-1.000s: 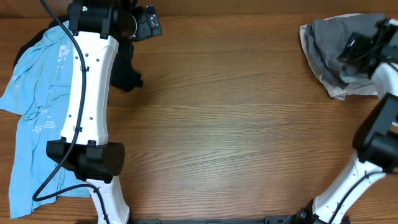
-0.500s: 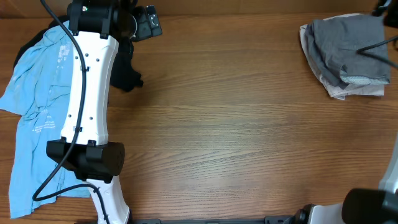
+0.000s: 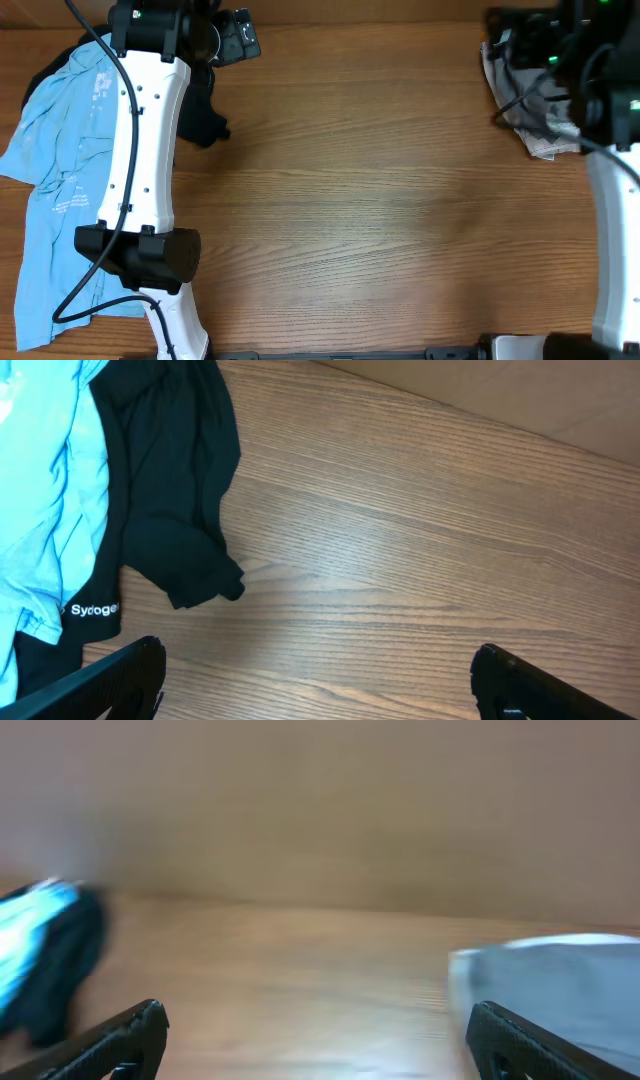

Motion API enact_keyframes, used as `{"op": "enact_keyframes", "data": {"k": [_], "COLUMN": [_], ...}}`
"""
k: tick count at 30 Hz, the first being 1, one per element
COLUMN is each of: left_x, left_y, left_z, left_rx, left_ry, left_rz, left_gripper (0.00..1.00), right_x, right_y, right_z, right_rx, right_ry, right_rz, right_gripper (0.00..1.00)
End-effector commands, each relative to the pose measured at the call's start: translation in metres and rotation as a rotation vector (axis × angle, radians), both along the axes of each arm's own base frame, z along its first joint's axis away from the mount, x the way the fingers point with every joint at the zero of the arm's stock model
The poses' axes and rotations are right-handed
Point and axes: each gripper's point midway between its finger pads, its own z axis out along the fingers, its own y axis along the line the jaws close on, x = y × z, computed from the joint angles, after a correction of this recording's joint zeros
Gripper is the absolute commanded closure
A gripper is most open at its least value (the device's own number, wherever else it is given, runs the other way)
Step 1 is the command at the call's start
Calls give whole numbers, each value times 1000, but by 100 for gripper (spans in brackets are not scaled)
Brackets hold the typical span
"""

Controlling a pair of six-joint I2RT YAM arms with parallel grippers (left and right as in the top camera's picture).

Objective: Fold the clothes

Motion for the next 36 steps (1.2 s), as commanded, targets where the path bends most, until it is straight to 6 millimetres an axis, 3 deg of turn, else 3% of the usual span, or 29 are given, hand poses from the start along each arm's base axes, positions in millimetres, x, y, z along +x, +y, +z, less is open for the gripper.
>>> {"op": "enact_keyframes", "data": {"k": [1,5,12,20,26,31,36], "left_x": [1,1,1,1,1,1,1], "left_y": [2,2,2,2,2,2,2], "left_z": [-3,-3,-3,-3,-3,-3,-3], "left_rx": [19,19,19,19,19,19,19], "left_ry": [2,2,2,2,2,2,2], "left_rz": [1,1,1,1,1,1,1], "left_gripper": [0,0,0,0,0,0,0], "right_x": [-27,-51,-77,-61,-44,-52,-80], "right_y": [44,64,62,58,52,49,31], "right_z": [6,-22,-50,-36,2,15,-9], "right_rx": [60,63,57,48,31,31,113], "right_ry": [27,173,339,249,36,-112,-246], "right_rz": [160,213,205,186,157,148,78], "right_gripper": [0,0,0,0,0,0,0]}}
